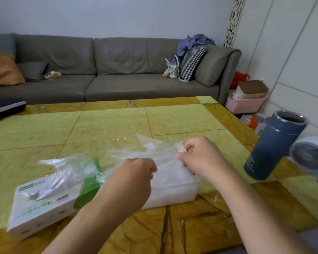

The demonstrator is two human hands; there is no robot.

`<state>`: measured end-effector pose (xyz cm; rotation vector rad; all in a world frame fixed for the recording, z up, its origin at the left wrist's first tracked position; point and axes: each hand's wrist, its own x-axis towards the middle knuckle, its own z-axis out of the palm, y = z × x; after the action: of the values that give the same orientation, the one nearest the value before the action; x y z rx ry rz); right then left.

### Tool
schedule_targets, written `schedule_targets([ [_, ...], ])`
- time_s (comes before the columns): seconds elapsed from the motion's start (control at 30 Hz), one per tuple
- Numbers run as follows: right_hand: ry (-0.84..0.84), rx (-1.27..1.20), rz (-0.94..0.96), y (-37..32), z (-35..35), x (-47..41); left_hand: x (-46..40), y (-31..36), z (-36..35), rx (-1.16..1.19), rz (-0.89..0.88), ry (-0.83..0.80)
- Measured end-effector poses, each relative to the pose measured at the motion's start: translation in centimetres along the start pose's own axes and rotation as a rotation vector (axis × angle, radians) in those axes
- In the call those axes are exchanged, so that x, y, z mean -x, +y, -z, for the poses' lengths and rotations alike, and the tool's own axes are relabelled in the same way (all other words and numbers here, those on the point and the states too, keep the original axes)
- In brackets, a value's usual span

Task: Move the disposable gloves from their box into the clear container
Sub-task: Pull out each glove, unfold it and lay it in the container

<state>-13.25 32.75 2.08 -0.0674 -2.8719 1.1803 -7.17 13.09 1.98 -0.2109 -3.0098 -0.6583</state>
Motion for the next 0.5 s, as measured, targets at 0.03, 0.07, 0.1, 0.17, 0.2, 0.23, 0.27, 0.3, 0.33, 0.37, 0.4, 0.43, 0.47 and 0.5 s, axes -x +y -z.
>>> schedule_targets([
  [0.03, 0.014, 0.06, 0.018, 0.0, 0.1, 0.0, -0.5, -0.5, -0.3, 0.003, 0.033, -0.052],
  [0.07, 0.022, 0.101, 0.031, 0.0, 0.2, 0.0, -1.0, -0.9, -0.4, 0.005, 0.057, -0.097],
  [0.1, 0.02, 0.127, 0.035, -0.1, 0.3, 0.1, -1.3, -1.2, -0.4, 0.007, 0.068, -0.133],
  [0.17, 0.02, 0.187, 0.04, -0.2, 0.4, 0.1, -1.9, -1.5, -0.4, 0.009, 0.065, -0.184],
  [0.2, 0.029, 0.223, 0.04, -0.2, 0.4, 0.0, -2.1, -1.5, -0.4, 0.021, 0.061, -0.208],
  [0.23, 0.041, 0.259, 0.04, -0.2, 0.3, -0.1, -2.2, -1.5, -0.5, 0.026, 0.051, -0.226],
  [0.27, 0.052, 0.295, 0.04, -0.1, 0.2, -0.2, -2.4, -1.4, -0.5, 0.013, 0.037, -0.247],
  [0.3, 0.062, 0.33, 0.044, -0.1, 0.1, -0.3, -2.5, -1.3, -0.6, -0.012, 0.027, -0.267],
  [0.33, 0.075, 0.362, 0.054, -0.1, 0.0, -0.3, -2.7, -1.3, -0.6, -0.042, 0.023, -0.283],
  [0.37, 0.093, 0.391, 0.072, -0.1, -0.1, -0.2, -2.9, -1.2, -0.5, -0.082, 0.024, -0.291],
  [0.4, 0.114, 0.423, 0.091, -0.2, -0.2, -0.2, -3.1, -1.2, -0.4, -0.137, 0.026, -0.291],
  [0.43, 0.132, 0.45, 0.107, -0.2, -0.3, -0.1, -3.3, -1.1, -0.2, -0.194, 0.021, -0.288],
  [0.47, 0.145, 0.47, 0.113, -0.1, -0.4, -0.1, -3.5, -1.0, -0.1, -0.244, 0.012, -0.295],
  [0.5, 0.15, 0.486, 0.111, -0.1, -0.5, -0.1, -3.7, -0.9, -0.1, -0.28, 0.005, -0.309],
])
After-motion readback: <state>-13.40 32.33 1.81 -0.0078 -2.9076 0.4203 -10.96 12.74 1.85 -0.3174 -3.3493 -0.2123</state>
